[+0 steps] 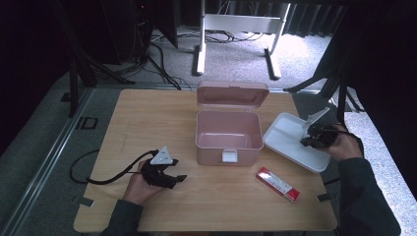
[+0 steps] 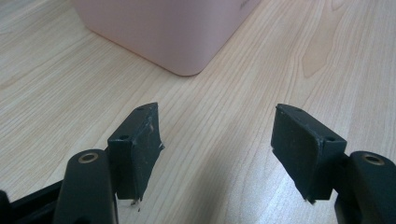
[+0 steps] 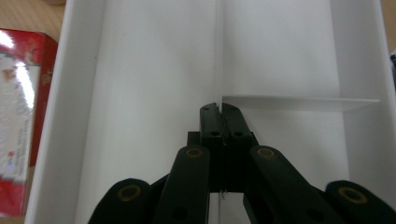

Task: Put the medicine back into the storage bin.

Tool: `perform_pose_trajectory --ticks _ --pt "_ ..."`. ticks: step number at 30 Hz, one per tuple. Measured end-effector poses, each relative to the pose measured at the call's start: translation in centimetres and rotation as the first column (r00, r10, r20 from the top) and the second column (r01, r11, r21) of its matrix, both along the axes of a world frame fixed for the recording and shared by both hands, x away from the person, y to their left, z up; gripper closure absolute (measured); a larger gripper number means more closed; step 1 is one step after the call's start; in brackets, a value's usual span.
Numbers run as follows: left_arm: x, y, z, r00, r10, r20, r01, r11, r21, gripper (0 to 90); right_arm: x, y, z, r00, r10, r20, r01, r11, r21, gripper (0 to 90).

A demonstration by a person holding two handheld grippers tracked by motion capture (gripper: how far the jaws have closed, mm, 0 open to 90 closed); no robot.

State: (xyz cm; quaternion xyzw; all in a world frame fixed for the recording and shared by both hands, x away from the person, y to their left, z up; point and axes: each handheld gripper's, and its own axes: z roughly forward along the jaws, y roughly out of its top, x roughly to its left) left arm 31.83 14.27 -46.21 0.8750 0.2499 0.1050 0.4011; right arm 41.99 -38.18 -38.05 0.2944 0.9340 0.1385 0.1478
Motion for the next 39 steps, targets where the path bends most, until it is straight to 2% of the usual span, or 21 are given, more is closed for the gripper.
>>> perform_pose_trajectory --ticks 6,8,13,19,23,29,31,33,39 --pt "0.0 0.1 0.0 1.0000 0.003 0.002 -0.003 1.0000 -0.006 33.0 1.4 0.7 -3.2 0.9985 -0.040 -0.038 0.040 0.999 0.005 89.4" --pt "0.0 0.0 0.0 1.0000 0.002 0.000 -0.002 1.0000 -0.006 33.0 1.7 0.9 -4.0 0.9982 -0.047 -0.037 0.048 0.999 0.006 89.4" --pt "-0.1 0.1 0.1 1.0000 0.003 0.004 -0.003 1.0000 -0.005 33.0 2.2 1.3 -5.1 0.9966 -0.065 -0.050 0.066 0.997 0.027 89.3" --pt "-0.1 0.1 0.1 1.0000 0.003 0.004 -0.003 1.0000 -0.007 33.0 2.4 2.0 -6.0 0.9959 -0.060 -0.067 0.059 0.998 -0.010 86.9" --pt "-0.1 0.2 0.2 1.0000 0.005 0.007 -0.005 1.0000 -0.008 33.0 2.2 2.4 -5.7 0.9965 -0.062 -0.056 0.062 0.998 -0.006 81.5" --pt "-0.1 0.2 0.2 1.0000 0.007 0.007 -0.007 0.9999 -0.011 33.0 1.6 2.8 -4.4 0.9976 -0.060 -0.033 0.060 0.998 -0.019 75.0" --pt "-0.1 0.2 0.2 0.9999 0.008 0.008 -0.007 0.9999 -0.010 33.0 1.4 2.9 -4.1 0.9975 -0.065 -0.028 0.065 0.998 -0.007 71.0" --pt "-0.1 0.2 0.2 1.0000 0.006 0.007 -0.006 0.9999 -0.008 33.0 1.0 3.2 -3.8 0.9975 -0.066 -0.025 0.066 0.998 0.004 67.8" --pt "-0.1 0.2 0.2 1.0000 0.006 0.007 -0.006 0.9999 -0.008 33.0 0.0 4.2 -3.1 0.9974 -0.069 -0.017 0.069 0.998 -0.005 62.3"
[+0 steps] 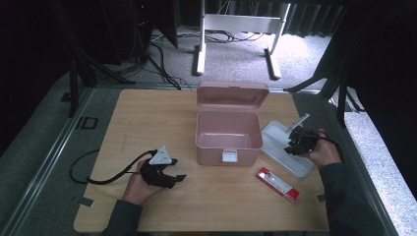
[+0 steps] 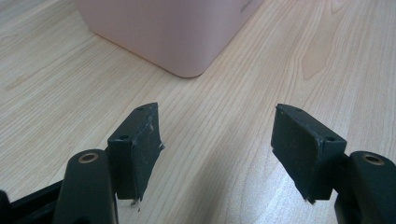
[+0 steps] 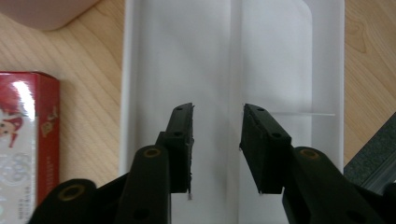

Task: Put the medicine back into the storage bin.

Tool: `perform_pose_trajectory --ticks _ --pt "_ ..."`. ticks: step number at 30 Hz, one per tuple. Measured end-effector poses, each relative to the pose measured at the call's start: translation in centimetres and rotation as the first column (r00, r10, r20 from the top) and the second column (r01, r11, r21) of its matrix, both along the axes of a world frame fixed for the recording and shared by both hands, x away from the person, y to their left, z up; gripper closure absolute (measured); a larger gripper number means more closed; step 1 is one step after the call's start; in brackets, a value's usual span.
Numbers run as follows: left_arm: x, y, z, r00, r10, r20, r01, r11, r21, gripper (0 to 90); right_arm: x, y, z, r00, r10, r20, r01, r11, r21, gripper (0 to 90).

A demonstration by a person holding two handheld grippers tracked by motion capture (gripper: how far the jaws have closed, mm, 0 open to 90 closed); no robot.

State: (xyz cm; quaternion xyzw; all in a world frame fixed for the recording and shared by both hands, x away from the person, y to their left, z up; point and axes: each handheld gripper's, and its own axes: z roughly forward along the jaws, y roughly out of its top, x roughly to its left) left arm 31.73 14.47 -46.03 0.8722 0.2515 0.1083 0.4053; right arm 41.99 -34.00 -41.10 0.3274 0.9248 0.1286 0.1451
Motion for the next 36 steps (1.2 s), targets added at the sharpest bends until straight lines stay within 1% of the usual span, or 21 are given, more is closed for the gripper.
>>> perform_pose_trajectory --ticks 5,9,12,14,16,18,21,23,24,26,33,36 --pt "0.0 0.0 0.0 1.0000 0.001 0.001 -0.001 1.0000 -0.004 33.0 -1.0 0.9 0.5 0.9999 0.011 0.001 -0.011 1.000 -0.001 60.5" --pt "0.0 0.0 0.0 1.0000 0.000 0.000 0.000 1.0000 -0.002 33.0 -2.0 1.8 0.7 0.9999 0.016 -0.006 -0.016 1.000 -0.004 58.0" --pt "0.0 0.0 0.0 1.0000 -0.001 -0.002 0.001 1.0000 -0.001 33.0 -2.7 2.3 0.8 0.9995 0.031 -0.002 -0.031 0.999 -0.007 57.0" --pt "0.0 0.0 0.0 1.0000 -0.001 -0.002 0.001 1.0000 -0.001 33.0 -3.0 2.6 0.9 0.9996 0.027 -0.003 -0.027 1.000 -0.012 56.8" --pt "-0.1 0.0 0.0 1.0000 0.000 -0.002 0.000 1.0000 -0.001 32.9 -3.2 2.8 0.9 0.9995 0.032 0.004 -0.032 0.999 -0.013 55.8" --pt "-0.1 0.0 0.0 1.0000 -0.001 -0.003 0.001 1.0000 0.000 33.0 -3.6 3.0 0.7 0.9998 0.021 0.001 -0.021 1.000 -0.022 55.4" --pt "0.0 0.0 -0.1 1.0000 -0.001 -0.003 0.001 1.0000 0.001 33.0 -4.1 3.3 0.4 0.9997 0.023 -0.005 -0.023 0.999 -0.028 55.0" --pt "0.0 0.0 -0.1 1.0000 -0.001 -0.003 0.001 1.0000 0.001 33.0 -4.6 3.5 0.3 0.9996 0.027 -0.006 -0.027 0.999 -0.029 55.0" --pt "0.0 0.0 -0.1 1.0000 -0.001 -0.003 0.001 1.0000 0.002 32.9 -4.8 3.5 0.3 0.9993 0.038 -0.004 -0.038 0.999 -0.035 54.9" --pt "0.0 -0.1 -0.1 1.0000 -0.001 -0.003 0.001 1.0000 0.000 33.0 -5.2 3.7 0.2 0.9993 0.038 0.000 -0.038 0.998 -0.041 54.9" --pt "-0.1 0.0 0.0 1.0000 0.000 -0.003 0.000 1.0000 -0.002 32.9 -6.7 4.1 0.1 0.9984 0.052 -0.025 -0.052 0.998 -0.037 52.7" --pt "-0.1 0.0 0.0 1.0000 0.000 0.000 0.000 1.0000 -0.001 32.9 -7.3 4.3 -0.1 0.9981 0.045 -0.041 -0.047 0.998 -0.037 51.2"
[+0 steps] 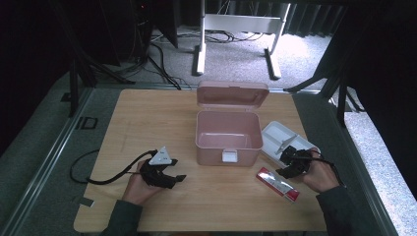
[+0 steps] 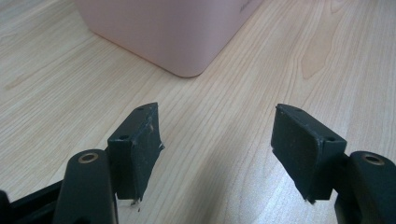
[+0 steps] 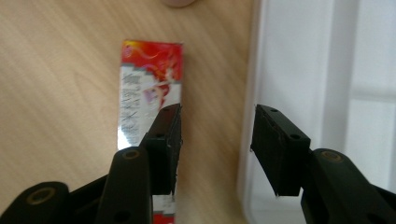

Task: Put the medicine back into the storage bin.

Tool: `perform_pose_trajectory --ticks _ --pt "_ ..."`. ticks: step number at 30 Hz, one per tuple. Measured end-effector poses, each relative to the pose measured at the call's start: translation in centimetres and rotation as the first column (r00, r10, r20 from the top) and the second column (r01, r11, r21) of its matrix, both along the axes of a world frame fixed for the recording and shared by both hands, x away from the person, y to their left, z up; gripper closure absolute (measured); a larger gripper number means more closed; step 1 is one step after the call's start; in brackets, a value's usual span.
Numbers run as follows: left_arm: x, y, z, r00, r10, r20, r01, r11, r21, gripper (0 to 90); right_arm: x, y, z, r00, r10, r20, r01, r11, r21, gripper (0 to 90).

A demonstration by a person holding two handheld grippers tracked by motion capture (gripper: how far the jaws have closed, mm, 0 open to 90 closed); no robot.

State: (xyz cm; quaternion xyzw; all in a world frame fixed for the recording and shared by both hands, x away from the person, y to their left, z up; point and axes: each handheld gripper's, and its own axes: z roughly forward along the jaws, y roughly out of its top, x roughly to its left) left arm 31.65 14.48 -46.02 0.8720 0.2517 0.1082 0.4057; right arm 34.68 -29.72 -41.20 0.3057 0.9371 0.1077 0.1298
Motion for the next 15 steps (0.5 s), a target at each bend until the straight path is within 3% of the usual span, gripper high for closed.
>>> perform_pose_trajectory --ticks 15 --pt "0.0 0.0 0.0 1.0000 -0.001 0.001 0.001 1.0000 -0.001 33.0 -1.8 1.5 -1.7 0.9972 -0.003 -0.075 0.001 1.000 -0.023 43.7"
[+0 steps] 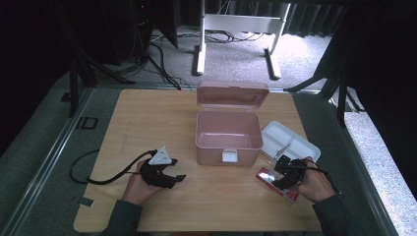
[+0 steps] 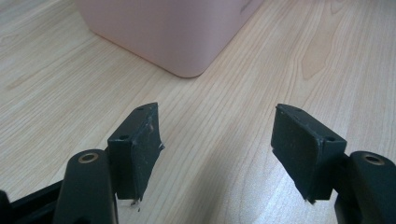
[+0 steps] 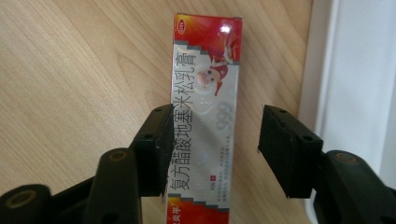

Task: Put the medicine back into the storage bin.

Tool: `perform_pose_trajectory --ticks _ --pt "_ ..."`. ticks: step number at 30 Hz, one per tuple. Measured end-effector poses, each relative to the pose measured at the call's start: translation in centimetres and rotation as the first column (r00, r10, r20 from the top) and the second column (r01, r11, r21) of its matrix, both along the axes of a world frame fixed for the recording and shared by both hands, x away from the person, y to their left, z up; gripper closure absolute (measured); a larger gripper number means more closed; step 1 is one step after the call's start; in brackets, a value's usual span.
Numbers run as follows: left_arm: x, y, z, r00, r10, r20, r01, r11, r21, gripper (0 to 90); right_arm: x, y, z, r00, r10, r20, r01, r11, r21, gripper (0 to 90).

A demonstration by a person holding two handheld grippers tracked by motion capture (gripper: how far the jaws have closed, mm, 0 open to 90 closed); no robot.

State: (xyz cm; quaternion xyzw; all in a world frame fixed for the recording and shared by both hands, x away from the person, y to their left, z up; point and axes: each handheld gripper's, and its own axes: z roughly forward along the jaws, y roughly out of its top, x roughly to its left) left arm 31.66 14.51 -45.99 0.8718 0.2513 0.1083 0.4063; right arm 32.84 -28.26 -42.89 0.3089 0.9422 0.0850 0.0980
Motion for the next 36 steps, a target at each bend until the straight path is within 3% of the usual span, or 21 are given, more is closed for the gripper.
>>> perform_pose_trajectory --ticks 8,11,16,25,31,36 --pt "0.0 0.0 0.0 1.0000 0.000 0.001 0.000 1.0000 0.000 33.0 -0.1 0.6 -1.2 0.9982 0.003 -0.060 -0.005 1.000 -0.024 40.4" --pt "0.0 0.0 0.0 1.0000 -0.001 0.000 0.001 1.0000 0.001 33.0 0.1 0.7 -1.6 0.9979 -0.007 -0.064 0.003 0.998 -0.064 40.6" --pt "0.0 0.0 0.0 1.0000 -0.001 0.000 0.001 1.0000 0.000 32.9 0.6 0.5 -2.1 0.9951 -0.005 -0.099 -0.002 0.998 -0.066 49.5" --pt "0.0 0.0 0.0 1.0000 -0.001 -0.001 0.001 1.0000 -0.002 32.9 0.8 1.0 -2.3 0.9950 0.021 -0.098 -0.032 0.994 -0.109 50.3" --pt "0.0 0.0 0.0 1.0000 -0.002 -0.002 0.002 1.0000 0.000 33.0 0.6 1.0 -1.8 0.9954 0.036 -0.089 -0.045 0.994 -0.104 51.0" --pt "0.0 0.0 0.0 1.0000 -0.002 -0.003 0.002 1.0000 0.001 32.9 0.5 1.0 -0.6 0.9955 0.050 -0.080 -0.057 0.994 -0.088 51.0"
